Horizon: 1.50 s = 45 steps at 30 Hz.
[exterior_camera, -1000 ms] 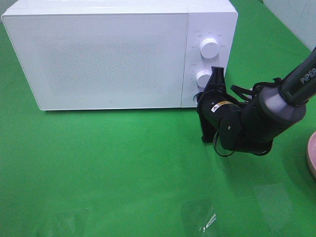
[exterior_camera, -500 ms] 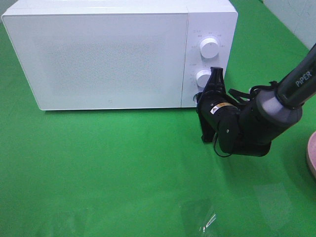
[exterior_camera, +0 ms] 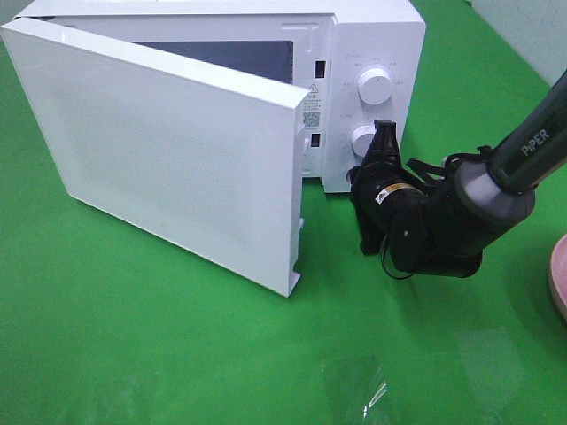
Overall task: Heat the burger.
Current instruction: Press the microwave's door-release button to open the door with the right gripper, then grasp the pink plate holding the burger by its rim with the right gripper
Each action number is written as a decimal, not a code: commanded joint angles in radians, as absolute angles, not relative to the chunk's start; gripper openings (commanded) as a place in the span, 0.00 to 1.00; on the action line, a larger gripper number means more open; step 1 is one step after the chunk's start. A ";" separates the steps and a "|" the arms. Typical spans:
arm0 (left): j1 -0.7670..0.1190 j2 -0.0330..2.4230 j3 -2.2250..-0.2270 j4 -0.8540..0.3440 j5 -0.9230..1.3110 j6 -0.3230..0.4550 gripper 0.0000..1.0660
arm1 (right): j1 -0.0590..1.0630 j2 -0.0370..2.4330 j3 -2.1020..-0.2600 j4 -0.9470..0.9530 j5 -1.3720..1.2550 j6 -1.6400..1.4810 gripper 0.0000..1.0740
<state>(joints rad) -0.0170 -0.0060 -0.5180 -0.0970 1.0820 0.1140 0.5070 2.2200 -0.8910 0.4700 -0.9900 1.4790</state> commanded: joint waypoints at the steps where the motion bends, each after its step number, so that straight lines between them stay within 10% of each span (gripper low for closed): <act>1: -0.017 -0.023 -0.516 -0.102 1.071 0.110 0.92 | 0.453 2.225 -0.999 0.450 -1.238 1.475 0.00; 45: -0.017 -0.023 -0.516 -0.102 1.071 0.110 0.92 | 0.515 1.954 -0.662 0.293 -0.897 1.498 0.00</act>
<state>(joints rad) -0.0170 -0.0060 -0.5180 -0.0970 1.0820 0.1140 0.5150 1.9950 -0.6790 0.3340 -0.9370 1.5160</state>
